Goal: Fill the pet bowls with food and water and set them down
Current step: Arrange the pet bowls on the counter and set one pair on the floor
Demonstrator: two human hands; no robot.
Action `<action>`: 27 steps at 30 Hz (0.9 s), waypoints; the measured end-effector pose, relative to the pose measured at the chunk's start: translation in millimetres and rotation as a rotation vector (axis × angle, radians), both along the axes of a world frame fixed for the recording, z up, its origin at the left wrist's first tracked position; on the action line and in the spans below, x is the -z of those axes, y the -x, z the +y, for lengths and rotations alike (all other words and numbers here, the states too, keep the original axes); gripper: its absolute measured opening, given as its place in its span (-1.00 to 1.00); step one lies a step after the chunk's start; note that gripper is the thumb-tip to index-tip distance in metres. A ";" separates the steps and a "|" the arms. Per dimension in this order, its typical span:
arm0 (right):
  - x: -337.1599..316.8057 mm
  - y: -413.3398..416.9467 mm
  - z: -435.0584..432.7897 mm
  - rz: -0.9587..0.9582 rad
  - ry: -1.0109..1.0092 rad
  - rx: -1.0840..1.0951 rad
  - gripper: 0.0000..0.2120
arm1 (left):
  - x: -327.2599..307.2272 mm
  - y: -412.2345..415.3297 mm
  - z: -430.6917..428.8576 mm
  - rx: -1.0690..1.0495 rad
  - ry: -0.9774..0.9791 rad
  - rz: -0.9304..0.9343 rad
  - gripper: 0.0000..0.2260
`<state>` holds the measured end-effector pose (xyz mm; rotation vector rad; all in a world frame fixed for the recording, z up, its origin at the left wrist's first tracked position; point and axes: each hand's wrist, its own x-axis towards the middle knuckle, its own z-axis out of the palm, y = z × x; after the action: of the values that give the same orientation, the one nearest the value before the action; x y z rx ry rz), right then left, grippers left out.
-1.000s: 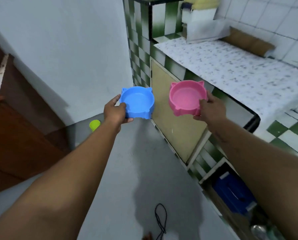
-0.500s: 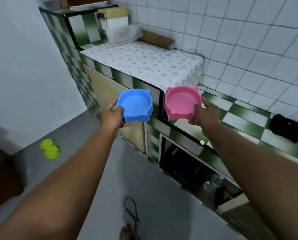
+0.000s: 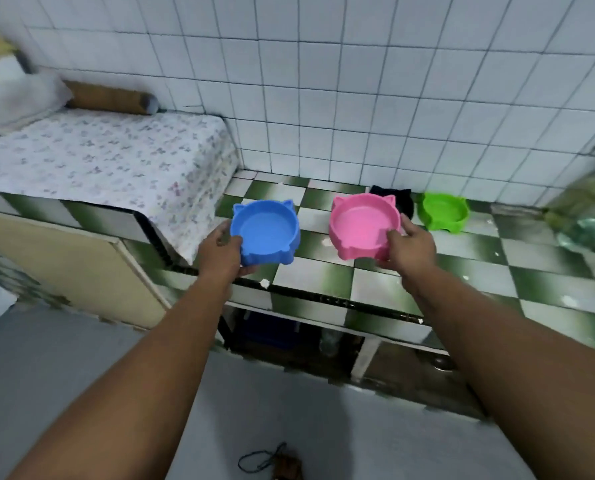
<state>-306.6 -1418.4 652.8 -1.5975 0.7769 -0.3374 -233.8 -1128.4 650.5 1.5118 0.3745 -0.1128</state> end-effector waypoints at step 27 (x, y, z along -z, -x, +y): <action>107.5 13.6 -250.8 0.352 -0.045 0.200 -0.51 | 122.3 -57.4 -285.6 0.282 -0.215 0.273 -0.66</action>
<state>-320.2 -1669.2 545.3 -1.5592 1.2110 -0.1805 -176.4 -1414.1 528.2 1.7617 0.3970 -0.5195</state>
